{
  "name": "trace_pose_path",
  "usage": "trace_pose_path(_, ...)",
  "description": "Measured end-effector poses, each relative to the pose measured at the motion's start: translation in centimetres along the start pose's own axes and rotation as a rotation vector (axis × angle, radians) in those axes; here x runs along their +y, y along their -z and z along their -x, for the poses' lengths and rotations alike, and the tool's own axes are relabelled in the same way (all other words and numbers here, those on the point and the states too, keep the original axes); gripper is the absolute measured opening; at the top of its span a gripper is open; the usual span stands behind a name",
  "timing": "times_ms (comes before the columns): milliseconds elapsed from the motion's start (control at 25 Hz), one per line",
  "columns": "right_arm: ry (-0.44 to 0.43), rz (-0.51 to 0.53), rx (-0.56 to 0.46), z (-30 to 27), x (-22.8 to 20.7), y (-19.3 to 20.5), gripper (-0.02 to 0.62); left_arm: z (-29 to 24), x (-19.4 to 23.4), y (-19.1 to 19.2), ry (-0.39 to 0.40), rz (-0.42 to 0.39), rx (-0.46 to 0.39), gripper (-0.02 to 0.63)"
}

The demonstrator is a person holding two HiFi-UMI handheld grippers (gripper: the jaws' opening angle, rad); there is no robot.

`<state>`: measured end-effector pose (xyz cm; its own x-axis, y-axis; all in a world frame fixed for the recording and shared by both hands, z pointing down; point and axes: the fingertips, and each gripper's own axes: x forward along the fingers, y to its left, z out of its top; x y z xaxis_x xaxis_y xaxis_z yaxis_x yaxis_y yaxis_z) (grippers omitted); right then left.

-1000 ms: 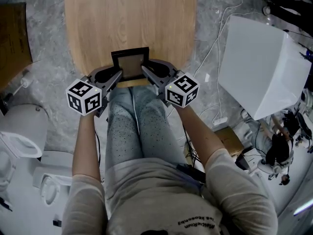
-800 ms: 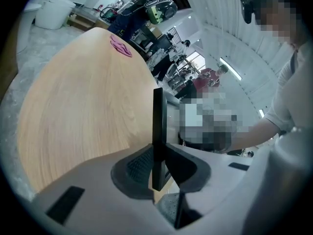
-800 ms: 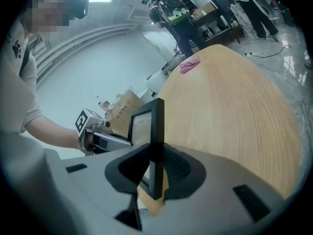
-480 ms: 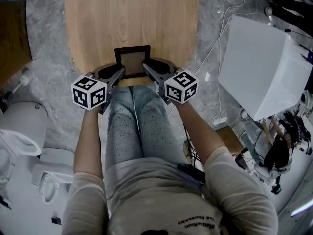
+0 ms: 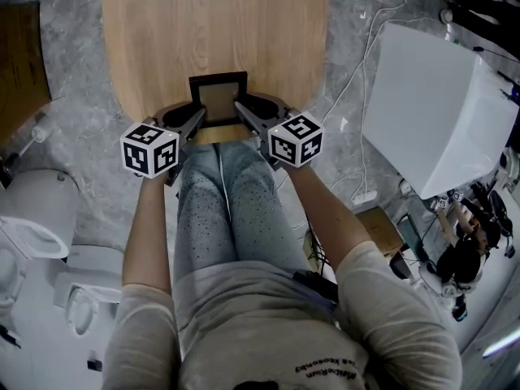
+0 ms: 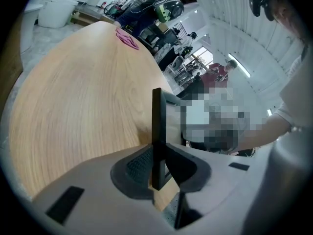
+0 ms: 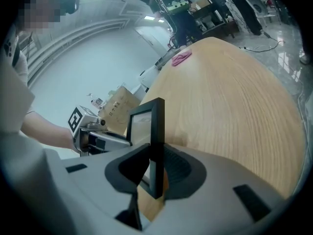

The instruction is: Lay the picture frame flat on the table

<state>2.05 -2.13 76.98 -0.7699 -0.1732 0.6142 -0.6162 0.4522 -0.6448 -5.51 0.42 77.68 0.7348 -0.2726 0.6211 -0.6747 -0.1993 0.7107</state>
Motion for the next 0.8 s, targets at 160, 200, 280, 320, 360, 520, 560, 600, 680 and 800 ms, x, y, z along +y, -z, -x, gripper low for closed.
trace_pose_path(160, 0.011, -0.004, 0.004, -0.3, -0.4, 0.0, 0.091, -0.3, 0.3, 0.0, -0.016, 0.008, 0.000, 0.084)
trace_pose_path(200, 0.013, -0.007, 0.005, -0.3, -0.4, 0.1, 0.091, -0.4, 0.4, 0.0, -0.019, 0.012, -0.001, 0.084)
trace_pose_path(280, 0.015, -0.011, 0.007, -0.4, -0.4, 0.1, 0.091, -0.4, 0.5, 0.0, -0.023, 0.018, -0.002, 0.084)
trace_pose_path(320, 0.016, -0.011, 0.008, -0.4, -0.5, 0.1, 0.091, -0.4, 0.5, 0.0, -0.025, 0.020, -0.002, 0.084)
trace_pose_path(360, 0.017, -0.012, 0.009, -0.4, -0.6, 0.2, 0.091, -0.5, 0.5, 0.1, -0.027, 0.022, -0.002, 0.084)
trace_pose_path(520, 0.024, -0.018, 0.013, -0.4, -0.9, 0.3, 0.091, -0.8, 0.6, 0.1, -0.039, 0.033, -0.006, 0.084)
trace_pose_path(560, 0.026, -0.019, 0.014, -0.5, -0.9, 0.3, 0.091, -0.8, 0.7, 0.1, -0.042, 0.035, -0.005, 0.085)
trace_pose_path(600, 0.028, -0.021, 0.015, -0.6, -0.9, 0.3, 0.091, -0.8, 0.8, 0.1, -0.045, 0.036, -0.004, 0.086)
trace_pose_path(680, 0.037, -0.020, 0.017, -0.7, -1.0, 0.3, 0.091, -0.8, 1.0, 0.2, -0.052, 0.041, -0.002, 0.086)
trace_pose_path(800, 0.052, -0.020, 0.023, -0.8, -1.3, 0.2, 0.098, -0.9, 1.1, 0.0, -0.065, 0.054, -0.003, 0.086)
